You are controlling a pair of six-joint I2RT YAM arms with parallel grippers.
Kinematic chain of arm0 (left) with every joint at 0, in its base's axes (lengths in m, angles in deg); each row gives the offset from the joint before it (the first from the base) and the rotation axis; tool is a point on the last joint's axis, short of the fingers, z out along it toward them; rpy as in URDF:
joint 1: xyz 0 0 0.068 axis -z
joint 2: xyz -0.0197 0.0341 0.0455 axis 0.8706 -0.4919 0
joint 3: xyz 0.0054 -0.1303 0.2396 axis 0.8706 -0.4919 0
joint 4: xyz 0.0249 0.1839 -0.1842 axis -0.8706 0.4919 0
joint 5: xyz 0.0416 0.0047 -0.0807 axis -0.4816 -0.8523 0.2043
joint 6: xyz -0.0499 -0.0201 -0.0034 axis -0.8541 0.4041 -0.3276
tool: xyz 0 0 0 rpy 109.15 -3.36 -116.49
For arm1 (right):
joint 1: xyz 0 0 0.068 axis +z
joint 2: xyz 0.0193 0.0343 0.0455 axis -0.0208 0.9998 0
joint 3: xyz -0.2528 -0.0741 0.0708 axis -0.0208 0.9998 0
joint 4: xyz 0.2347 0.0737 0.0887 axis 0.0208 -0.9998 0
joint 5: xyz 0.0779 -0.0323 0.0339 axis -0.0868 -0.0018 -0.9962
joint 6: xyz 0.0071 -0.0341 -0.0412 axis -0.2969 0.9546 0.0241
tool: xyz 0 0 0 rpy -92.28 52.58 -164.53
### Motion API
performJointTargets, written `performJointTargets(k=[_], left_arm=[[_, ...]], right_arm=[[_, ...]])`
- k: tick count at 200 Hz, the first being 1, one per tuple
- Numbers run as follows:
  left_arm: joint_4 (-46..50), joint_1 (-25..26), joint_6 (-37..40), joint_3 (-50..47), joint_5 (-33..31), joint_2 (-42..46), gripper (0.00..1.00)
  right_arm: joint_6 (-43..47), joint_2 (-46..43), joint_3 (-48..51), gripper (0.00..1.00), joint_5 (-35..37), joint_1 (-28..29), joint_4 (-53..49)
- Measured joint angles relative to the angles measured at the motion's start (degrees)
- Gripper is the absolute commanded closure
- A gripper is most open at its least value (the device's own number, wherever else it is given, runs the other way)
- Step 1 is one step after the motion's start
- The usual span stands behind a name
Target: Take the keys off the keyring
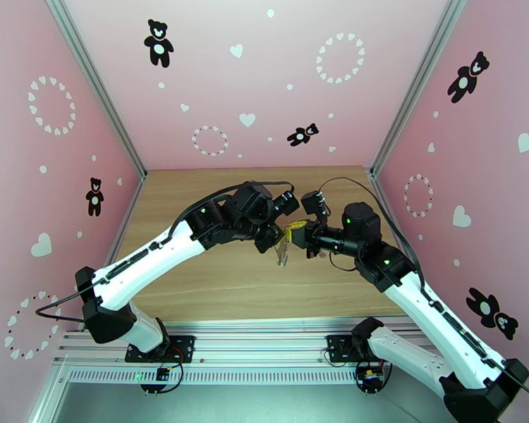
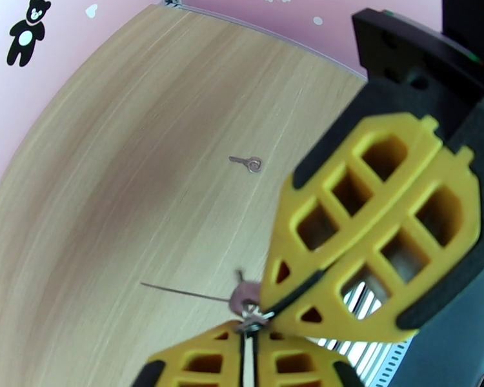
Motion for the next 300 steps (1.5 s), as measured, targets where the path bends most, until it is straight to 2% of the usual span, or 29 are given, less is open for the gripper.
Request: performJointTargets(k=[29,39,79,149,181,228,300], left_arm=[[-6.6,0.0,-0.2,-7.7,0.6,5.6,0.67],[-9.9,0.0,-0.4,-11.4,0.6,8.8,0.61],[-22.1,-0.6,-0.2,-23.4,0.0,18.6,0.54],[-41.2,-0.8,5.4,-39.0,-0.8,20.5,0.50],[-50.0,-0.8,7.6,-44.9,-1.8,22.3,0.46],[-57.2,-1.1,10.0,-46.9,-1.7,23.0,0.45],[-61.9,-2.6,11.0,-47.0,-0.7,22.9,0.53]], right_arm=[[-0.5,0.4,0.5,1.00,-0.4,-0.1,0.4],[-0.5,0.5,0.9,1.00,-0.7,-0.3,0.5],[-0.8,1.7,1.0,1.00,-3.2,-1.8,1.1],[-2.5,2.6,1.0,1.00,-5.9,-1.9,2.3],[-3.7,2.6,1.0,1.00,-6.3,-1.9,2.7],[-5.0,2.6,1.0,1.00,-7.3,-1.9,4.7],[-5.0,2.1,1.0,1.00,-8.0,-1.9,5.0]])
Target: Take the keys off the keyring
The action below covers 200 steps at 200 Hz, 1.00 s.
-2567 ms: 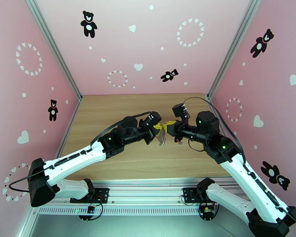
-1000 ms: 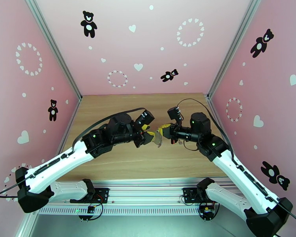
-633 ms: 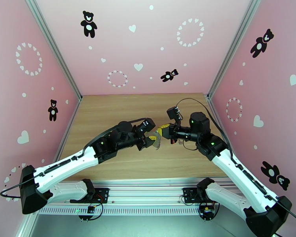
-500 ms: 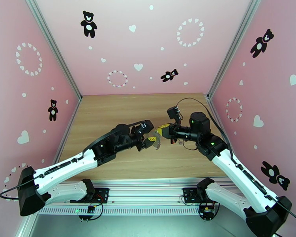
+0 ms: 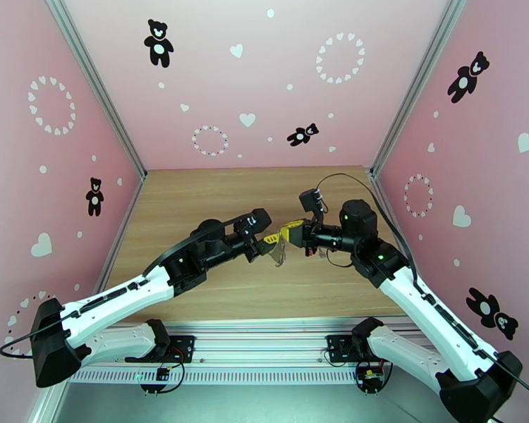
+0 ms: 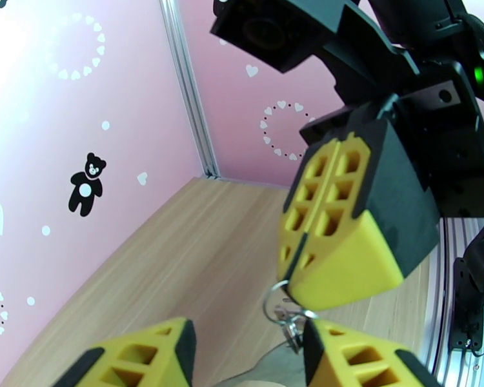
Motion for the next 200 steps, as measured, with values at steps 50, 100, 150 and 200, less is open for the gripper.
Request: performJointTargets(k=[50,100,150,200], left_arm=[[0.0,-1.6,0.0,-0.1,5.2,-0.1,0.53],[1.3,-2.3,0.0,-0.1,9.3,-1.7,0.53],[1.8,-2.7,0.0,0.2,10.4,-2.9,0.57],[1.9,-3.1,0.4,2.3,13.1,-4.6,0.60]], right_arm=[[0.0,-0.1,0.0,1.00,-0.2,0.0,0.1],[0.0,-0.1,0.0,1.00,-0.7,0.0,0.1],[0.0,-0.3,0.0,1.00,-1.5,0.0,0.1],[0.0,-1.0,0.0,1.00,-1.8,0.0,0.0]])
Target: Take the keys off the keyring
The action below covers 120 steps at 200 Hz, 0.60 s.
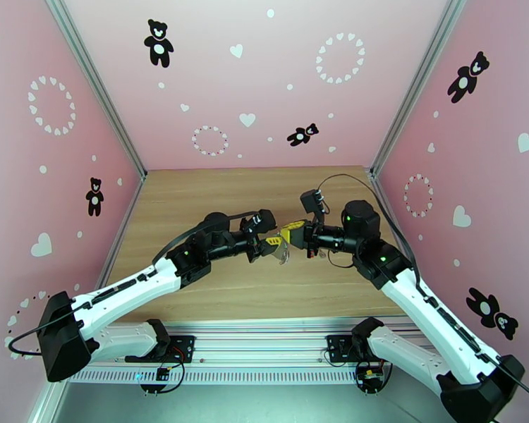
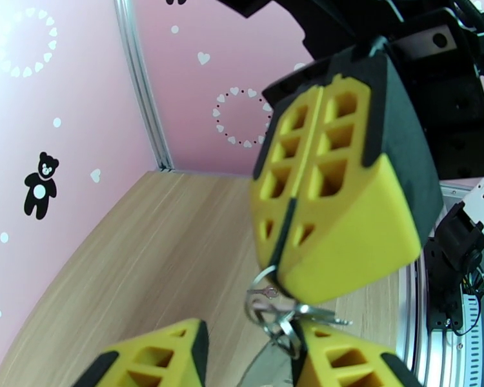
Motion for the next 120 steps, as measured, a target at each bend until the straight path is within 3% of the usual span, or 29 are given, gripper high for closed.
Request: performJointTargets(k=[120], left_arm=[[1.2,-0.2,0.4,1.4,3.0,-1.4,0.77]], right_arm=[[0.7,-1.6,0.0,1.00,1.1,0.0,-0.4]])
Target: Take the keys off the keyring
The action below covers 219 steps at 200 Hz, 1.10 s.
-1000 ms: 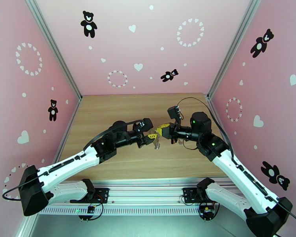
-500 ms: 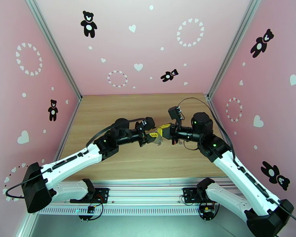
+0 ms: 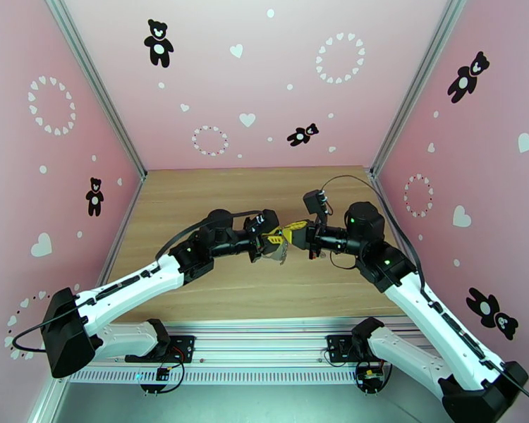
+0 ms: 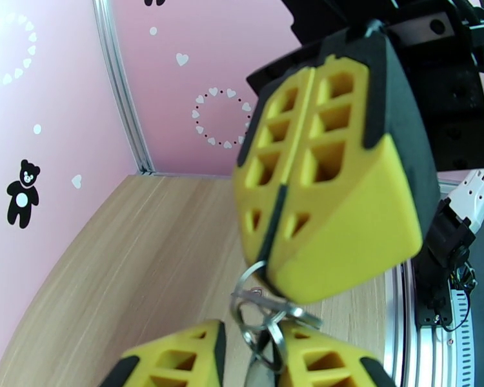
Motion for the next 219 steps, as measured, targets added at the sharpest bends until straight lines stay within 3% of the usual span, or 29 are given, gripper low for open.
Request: performJointTargets(k=[101,219], left_arm=[[-0.1,0.0,-0.6,0.0,0.0,0.4,0.94],[-0.2,0.4,-2.5,0.0,0.5,2.0,1.00]], right_arm=[[1.0,-0.6,0.0,1.00,2.1,0.0,-0.8],[6.0,-2.4,-0.1,1.00,4.4,0.3,-2.4]])
